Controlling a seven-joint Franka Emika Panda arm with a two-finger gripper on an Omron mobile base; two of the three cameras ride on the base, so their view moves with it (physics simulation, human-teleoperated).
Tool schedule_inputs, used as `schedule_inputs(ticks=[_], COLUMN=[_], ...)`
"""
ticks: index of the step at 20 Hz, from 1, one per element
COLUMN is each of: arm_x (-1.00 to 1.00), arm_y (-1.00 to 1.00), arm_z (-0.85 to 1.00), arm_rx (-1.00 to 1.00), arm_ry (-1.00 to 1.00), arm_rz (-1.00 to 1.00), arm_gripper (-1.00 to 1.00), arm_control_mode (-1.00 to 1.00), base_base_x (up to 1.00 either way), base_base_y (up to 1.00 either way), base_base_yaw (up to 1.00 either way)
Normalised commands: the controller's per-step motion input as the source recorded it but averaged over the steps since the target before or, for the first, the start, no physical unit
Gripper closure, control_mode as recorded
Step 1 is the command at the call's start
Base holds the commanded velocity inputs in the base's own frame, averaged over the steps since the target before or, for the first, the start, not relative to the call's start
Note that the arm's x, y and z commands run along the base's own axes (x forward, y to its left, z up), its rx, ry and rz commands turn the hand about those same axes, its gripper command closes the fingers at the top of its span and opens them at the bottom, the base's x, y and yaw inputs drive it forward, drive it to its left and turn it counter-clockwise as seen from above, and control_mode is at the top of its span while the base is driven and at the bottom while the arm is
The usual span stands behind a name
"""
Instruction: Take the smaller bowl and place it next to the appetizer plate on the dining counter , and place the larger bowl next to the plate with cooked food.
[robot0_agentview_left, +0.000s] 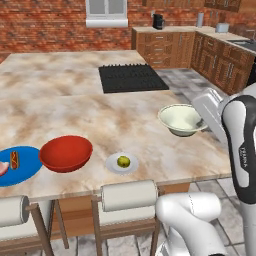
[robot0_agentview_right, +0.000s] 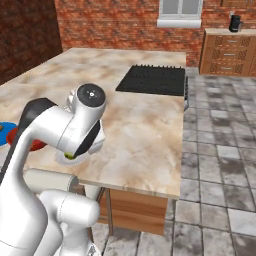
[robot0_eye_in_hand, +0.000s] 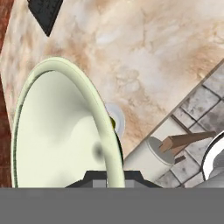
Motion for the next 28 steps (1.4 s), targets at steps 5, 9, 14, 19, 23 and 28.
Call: schedule_inputs(ticks=[5,9,14,19,23,28], arm_x=[0.00,0.01,0.10,0.20,0.25,0.29], arm_y=[0.00,0.00,0.00,0.00,0.00,0.00], arm_z=[-0.34,-0.29,-0.27,-0.24,-0.20,-0.24], arm_rx=[0.00,0.03,0.02,0.00,0.00,0.00], arm_ry=[0.18,0.06,-0.01,-0.03,0.00,0.00], arm_rz=[0.00,0.00,0.01,0.02,0.01,0.00], arm_gripper=[1.00,1.00,1.00,1.00,1.00,1.00], arm_control_mode=[-1.00,-1.00,-1.00,-1.00,-1.00,-1.00], base_base_x=[0.00,0.00,0.00,0.00,0.00,0.00], base_base_y=[0.00,0.00,0.00,0.00,0.00,0.00], base_base_yaw=[0.00,0.00,0.00,0.00,0.00,0.00])
